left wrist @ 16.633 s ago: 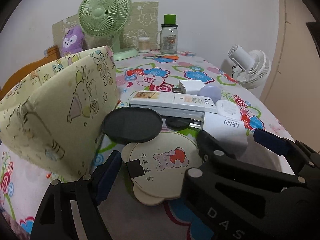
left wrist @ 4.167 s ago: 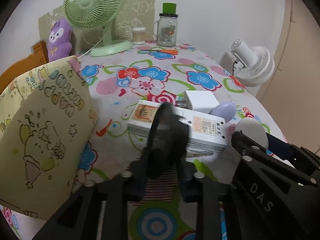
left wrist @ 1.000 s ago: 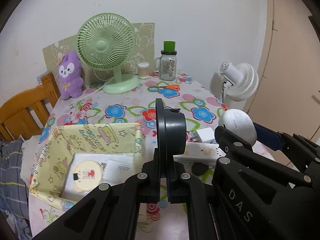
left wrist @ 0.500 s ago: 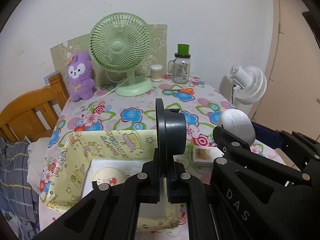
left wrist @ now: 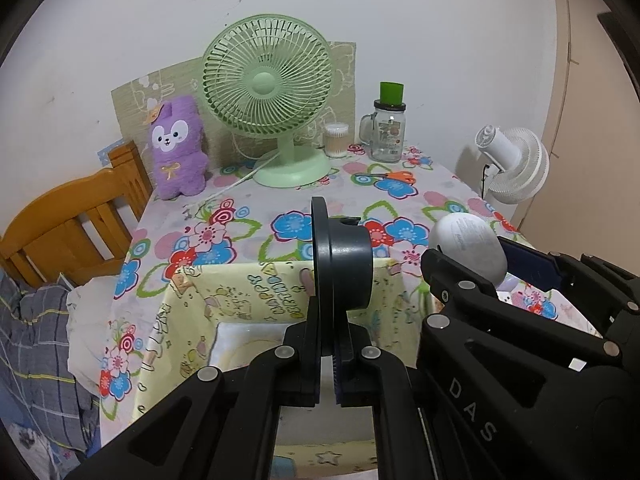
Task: Organize rigid objects
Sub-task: 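Lower and release the white egg object into the basket while the left tool releases the puck inside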
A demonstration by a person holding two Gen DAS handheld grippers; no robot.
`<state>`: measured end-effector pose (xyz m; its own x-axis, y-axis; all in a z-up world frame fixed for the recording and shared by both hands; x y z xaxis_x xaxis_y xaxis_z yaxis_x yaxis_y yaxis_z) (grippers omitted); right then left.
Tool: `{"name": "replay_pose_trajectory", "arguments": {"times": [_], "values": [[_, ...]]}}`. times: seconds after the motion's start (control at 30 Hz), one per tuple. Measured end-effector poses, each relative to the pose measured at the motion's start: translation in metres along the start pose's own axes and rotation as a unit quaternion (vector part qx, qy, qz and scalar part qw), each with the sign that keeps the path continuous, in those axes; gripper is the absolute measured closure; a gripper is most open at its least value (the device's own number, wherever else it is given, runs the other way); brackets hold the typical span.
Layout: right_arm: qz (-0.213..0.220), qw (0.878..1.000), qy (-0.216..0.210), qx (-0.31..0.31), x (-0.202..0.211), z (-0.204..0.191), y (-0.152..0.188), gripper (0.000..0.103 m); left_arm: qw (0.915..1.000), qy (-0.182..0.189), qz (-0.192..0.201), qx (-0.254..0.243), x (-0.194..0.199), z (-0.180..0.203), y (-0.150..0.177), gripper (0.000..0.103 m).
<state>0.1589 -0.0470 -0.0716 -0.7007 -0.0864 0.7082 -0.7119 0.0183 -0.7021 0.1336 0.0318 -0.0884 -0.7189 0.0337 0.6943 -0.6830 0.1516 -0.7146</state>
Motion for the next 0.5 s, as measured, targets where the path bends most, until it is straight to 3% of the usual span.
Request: {"name": "replay_pose_trajectory", "arguments": {"times": [0.5], "values": [[-0.028,0.999,-0.018,0.016,-0.032,-0.040,0.005,0.052,0.9995,-0.002,-0.033,0.003,-0.023,-0.036,0.014,0.102]]}}
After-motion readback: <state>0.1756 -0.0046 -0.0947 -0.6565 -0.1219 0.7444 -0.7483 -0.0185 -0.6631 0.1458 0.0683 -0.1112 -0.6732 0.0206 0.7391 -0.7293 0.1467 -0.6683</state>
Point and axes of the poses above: each gripper's, at about its wrist camera, not at the fingertips, and x roughly against the way its jaws point, z to its right, y to its underside, the point moved 4 cm from there along -x, roughly the way its jaws point, and after that the axes turned 5 degrees about -x, right-handed, at the moved point
